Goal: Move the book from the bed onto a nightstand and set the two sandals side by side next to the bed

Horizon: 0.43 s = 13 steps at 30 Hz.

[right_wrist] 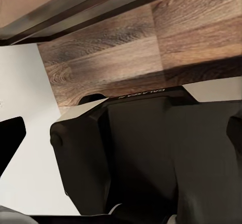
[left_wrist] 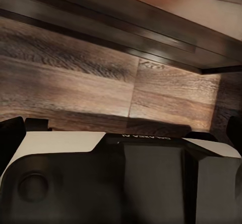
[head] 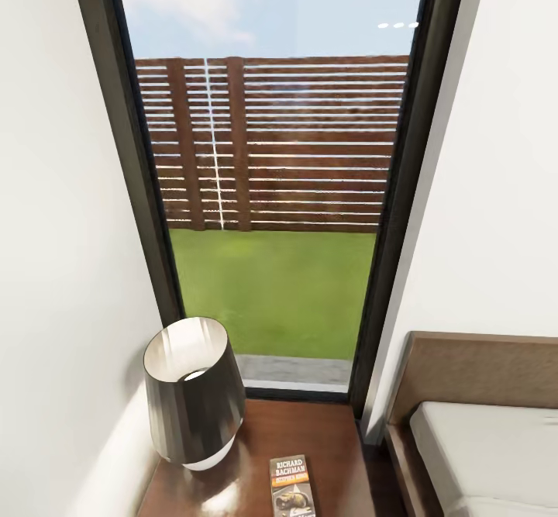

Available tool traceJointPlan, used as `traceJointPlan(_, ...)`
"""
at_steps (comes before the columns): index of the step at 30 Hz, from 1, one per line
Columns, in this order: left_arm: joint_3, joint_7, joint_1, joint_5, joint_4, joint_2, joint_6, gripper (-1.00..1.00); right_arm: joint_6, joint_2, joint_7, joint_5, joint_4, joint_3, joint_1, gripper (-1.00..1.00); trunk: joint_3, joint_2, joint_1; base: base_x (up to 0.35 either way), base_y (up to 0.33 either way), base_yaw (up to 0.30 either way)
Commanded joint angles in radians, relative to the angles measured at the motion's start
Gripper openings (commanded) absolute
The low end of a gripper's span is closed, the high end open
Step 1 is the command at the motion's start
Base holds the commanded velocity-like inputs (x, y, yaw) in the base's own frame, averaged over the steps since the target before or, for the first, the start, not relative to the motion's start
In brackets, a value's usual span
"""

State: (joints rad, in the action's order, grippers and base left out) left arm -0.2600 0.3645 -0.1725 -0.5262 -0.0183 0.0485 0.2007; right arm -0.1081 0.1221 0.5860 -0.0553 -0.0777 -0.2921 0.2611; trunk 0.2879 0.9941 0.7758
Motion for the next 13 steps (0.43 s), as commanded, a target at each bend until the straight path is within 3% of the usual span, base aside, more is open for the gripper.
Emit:
traceJointPlan(1, -0.008, 0.004, -0.001, -0.009, 0.001, 0.0, 0.003, 1.0, -0.007, 0.001, 0.003, -0.006, -0.002, -0.005, 0.001, 1.0, 0.001, 0.001, 0.0, 0.0, 0.0, 0.0)
traceJointPlan(13, -0.008, 0.004, -0.001, -0.009, 0.001, -0.001, 0.003, 1.0, -0.007, -0.001, 0.003, -0.006, -0.002, -0.005, 0.001, 1.0, 0.001, 0.001, 0.0, 0.0, 0.0, 0.0)
